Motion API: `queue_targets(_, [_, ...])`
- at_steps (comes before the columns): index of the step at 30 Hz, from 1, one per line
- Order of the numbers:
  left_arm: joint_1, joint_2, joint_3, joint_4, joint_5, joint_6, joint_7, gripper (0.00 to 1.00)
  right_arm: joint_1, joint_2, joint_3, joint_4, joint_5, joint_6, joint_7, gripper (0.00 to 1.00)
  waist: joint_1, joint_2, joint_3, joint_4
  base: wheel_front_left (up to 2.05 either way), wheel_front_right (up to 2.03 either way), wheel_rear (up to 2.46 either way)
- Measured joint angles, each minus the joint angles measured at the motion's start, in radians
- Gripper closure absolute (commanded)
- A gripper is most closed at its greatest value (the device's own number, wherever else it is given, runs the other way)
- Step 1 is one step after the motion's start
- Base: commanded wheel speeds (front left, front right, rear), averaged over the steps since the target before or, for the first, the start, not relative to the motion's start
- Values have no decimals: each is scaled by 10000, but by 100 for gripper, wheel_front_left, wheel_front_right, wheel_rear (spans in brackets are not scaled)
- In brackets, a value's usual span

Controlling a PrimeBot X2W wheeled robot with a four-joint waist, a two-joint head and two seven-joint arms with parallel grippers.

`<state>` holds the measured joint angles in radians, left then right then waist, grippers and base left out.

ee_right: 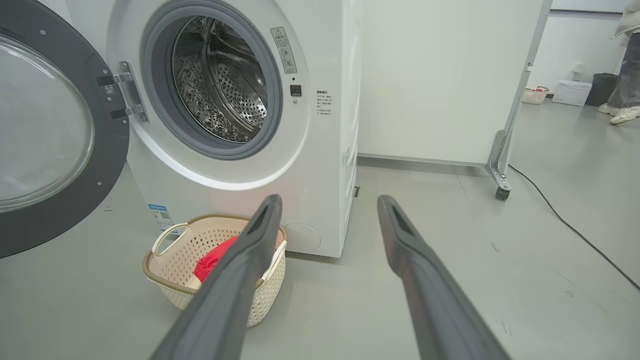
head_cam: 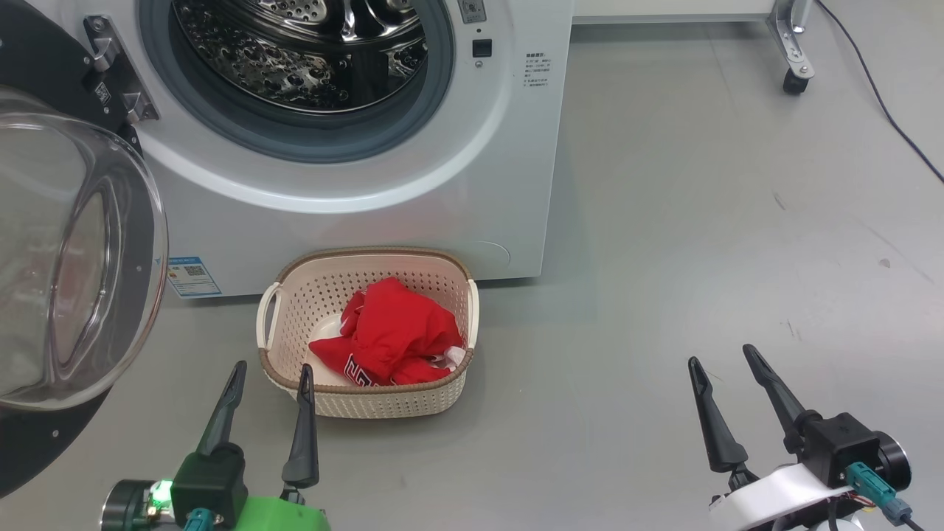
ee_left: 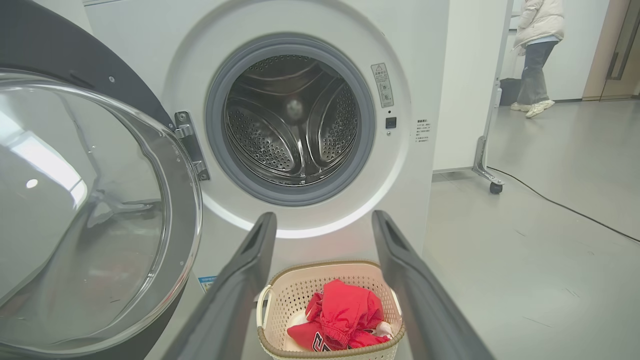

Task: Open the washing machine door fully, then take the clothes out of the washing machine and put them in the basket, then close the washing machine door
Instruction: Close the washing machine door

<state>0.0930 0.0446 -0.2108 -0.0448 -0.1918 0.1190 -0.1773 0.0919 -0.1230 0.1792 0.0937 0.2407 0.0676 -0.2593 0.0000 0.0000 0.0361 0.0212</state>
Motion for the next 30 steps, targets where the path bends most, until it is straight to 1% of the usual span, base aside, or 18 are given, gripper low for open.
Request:
queue_targets(9, [-7,4,-136,4,0,0,2,0,2,-2,-132,0,0,-36,-2,0,0,0,-6,126,0,0,0])
queue_targets(10, [-8,2,-186,6,0,0,2,0,3,-6,-163,0,0,-86,0,0,0,0,-15,164,0,0,0])
queue_targets(15, [-12,4,-199,27,0,0,2,0,33,0,-169,4,2,-86,0,0,0,0,-80,407,0,0,0])
queue_targets(23, [-15,4,-213,0,2,0,2,0,196,-35,-236,-109,0,-88,0,0,0,0,-57,1022,0,0,0])
queue_targets(30, [-15,4,-203,-52,0,0,-15,0,200,-161,-326,-230,-19,-86,0,0,0,0,41,1800,0,0,0])
